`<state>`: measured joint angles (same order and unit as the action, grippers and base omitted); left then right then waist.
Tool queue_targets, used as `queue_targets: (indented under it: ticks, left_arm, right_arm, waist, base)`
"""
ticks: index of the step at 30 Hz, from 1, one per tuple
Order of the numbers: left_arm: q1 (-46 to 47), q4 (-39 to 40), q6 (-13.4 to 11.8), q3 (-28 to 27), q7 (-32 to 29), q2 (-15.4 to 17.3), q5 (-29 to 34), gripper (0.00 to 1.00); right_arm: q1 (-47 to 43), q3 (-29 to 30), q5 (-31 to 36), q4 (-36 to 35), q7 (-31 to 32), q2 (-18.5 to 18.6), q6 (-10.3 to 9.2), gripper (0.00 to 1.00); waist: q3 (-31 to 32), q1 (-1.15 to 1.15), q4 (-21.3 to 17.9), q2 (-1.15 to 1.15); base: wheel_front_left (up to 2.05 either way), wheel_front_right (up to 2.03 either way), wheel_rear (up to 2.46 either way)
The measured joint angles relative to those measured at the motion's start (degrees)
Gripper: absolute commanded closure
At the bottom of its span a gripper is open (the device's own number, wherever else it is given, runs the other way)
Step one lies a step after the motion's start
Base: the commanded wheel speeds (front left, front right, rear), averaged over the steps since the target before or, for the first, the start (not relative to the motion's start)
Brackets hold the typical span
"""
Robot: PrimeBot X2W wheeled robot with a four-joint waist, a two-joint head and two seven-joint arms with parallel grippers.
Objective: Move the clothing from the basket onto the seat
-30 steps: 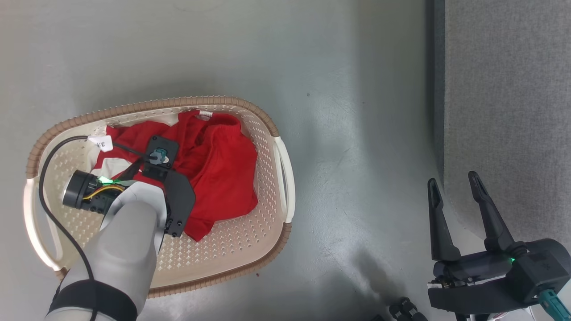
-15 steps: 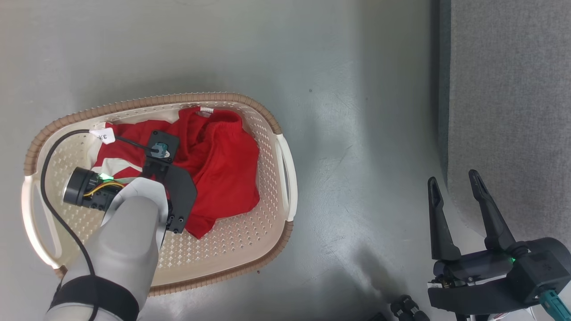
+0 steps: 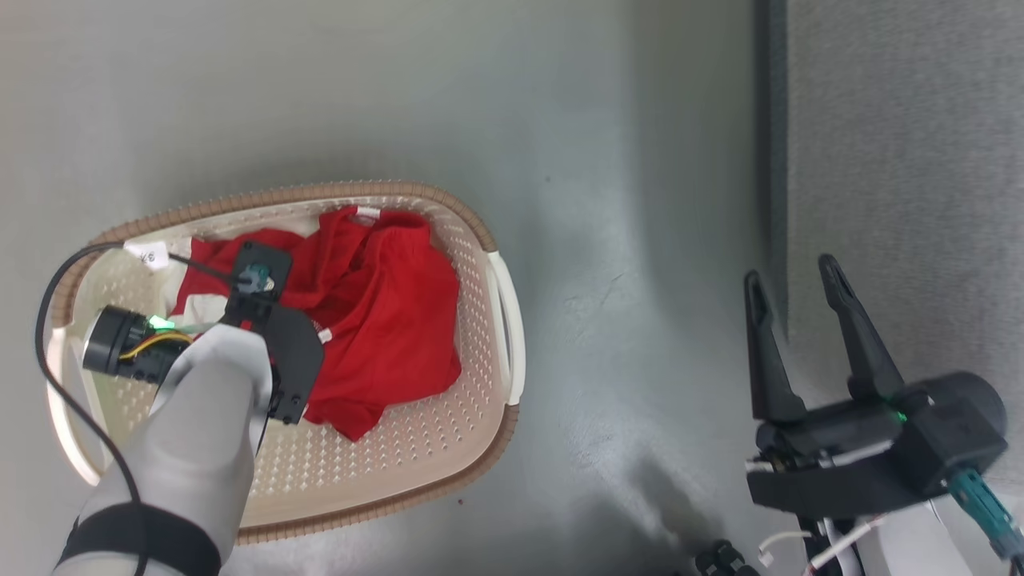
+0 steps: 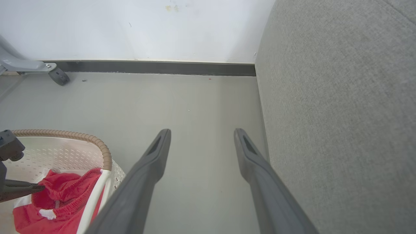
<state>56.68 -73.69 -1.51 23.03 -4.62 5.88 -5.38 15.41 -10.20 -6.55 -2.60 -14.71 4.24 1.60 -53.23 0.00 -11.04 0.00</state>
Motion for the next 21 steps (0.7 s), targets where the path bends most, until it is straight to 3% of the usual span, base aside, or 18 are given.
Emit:
queue_targets:
  ticks: [21]
  left_arm:
    - [-9.39, -0.1, 2.9, 0.19, 9.62, -1.13, -0.7, 1.0]
  right_arm:
    - [6.42, 1.74, -2.78, 11.99, 0.0, -0.55, 1.01, 0.0]
  waist:
    - [13.67, -0.01, -0.58, 0.0]
  base:
    - [0.0, 0.0, 0.0]
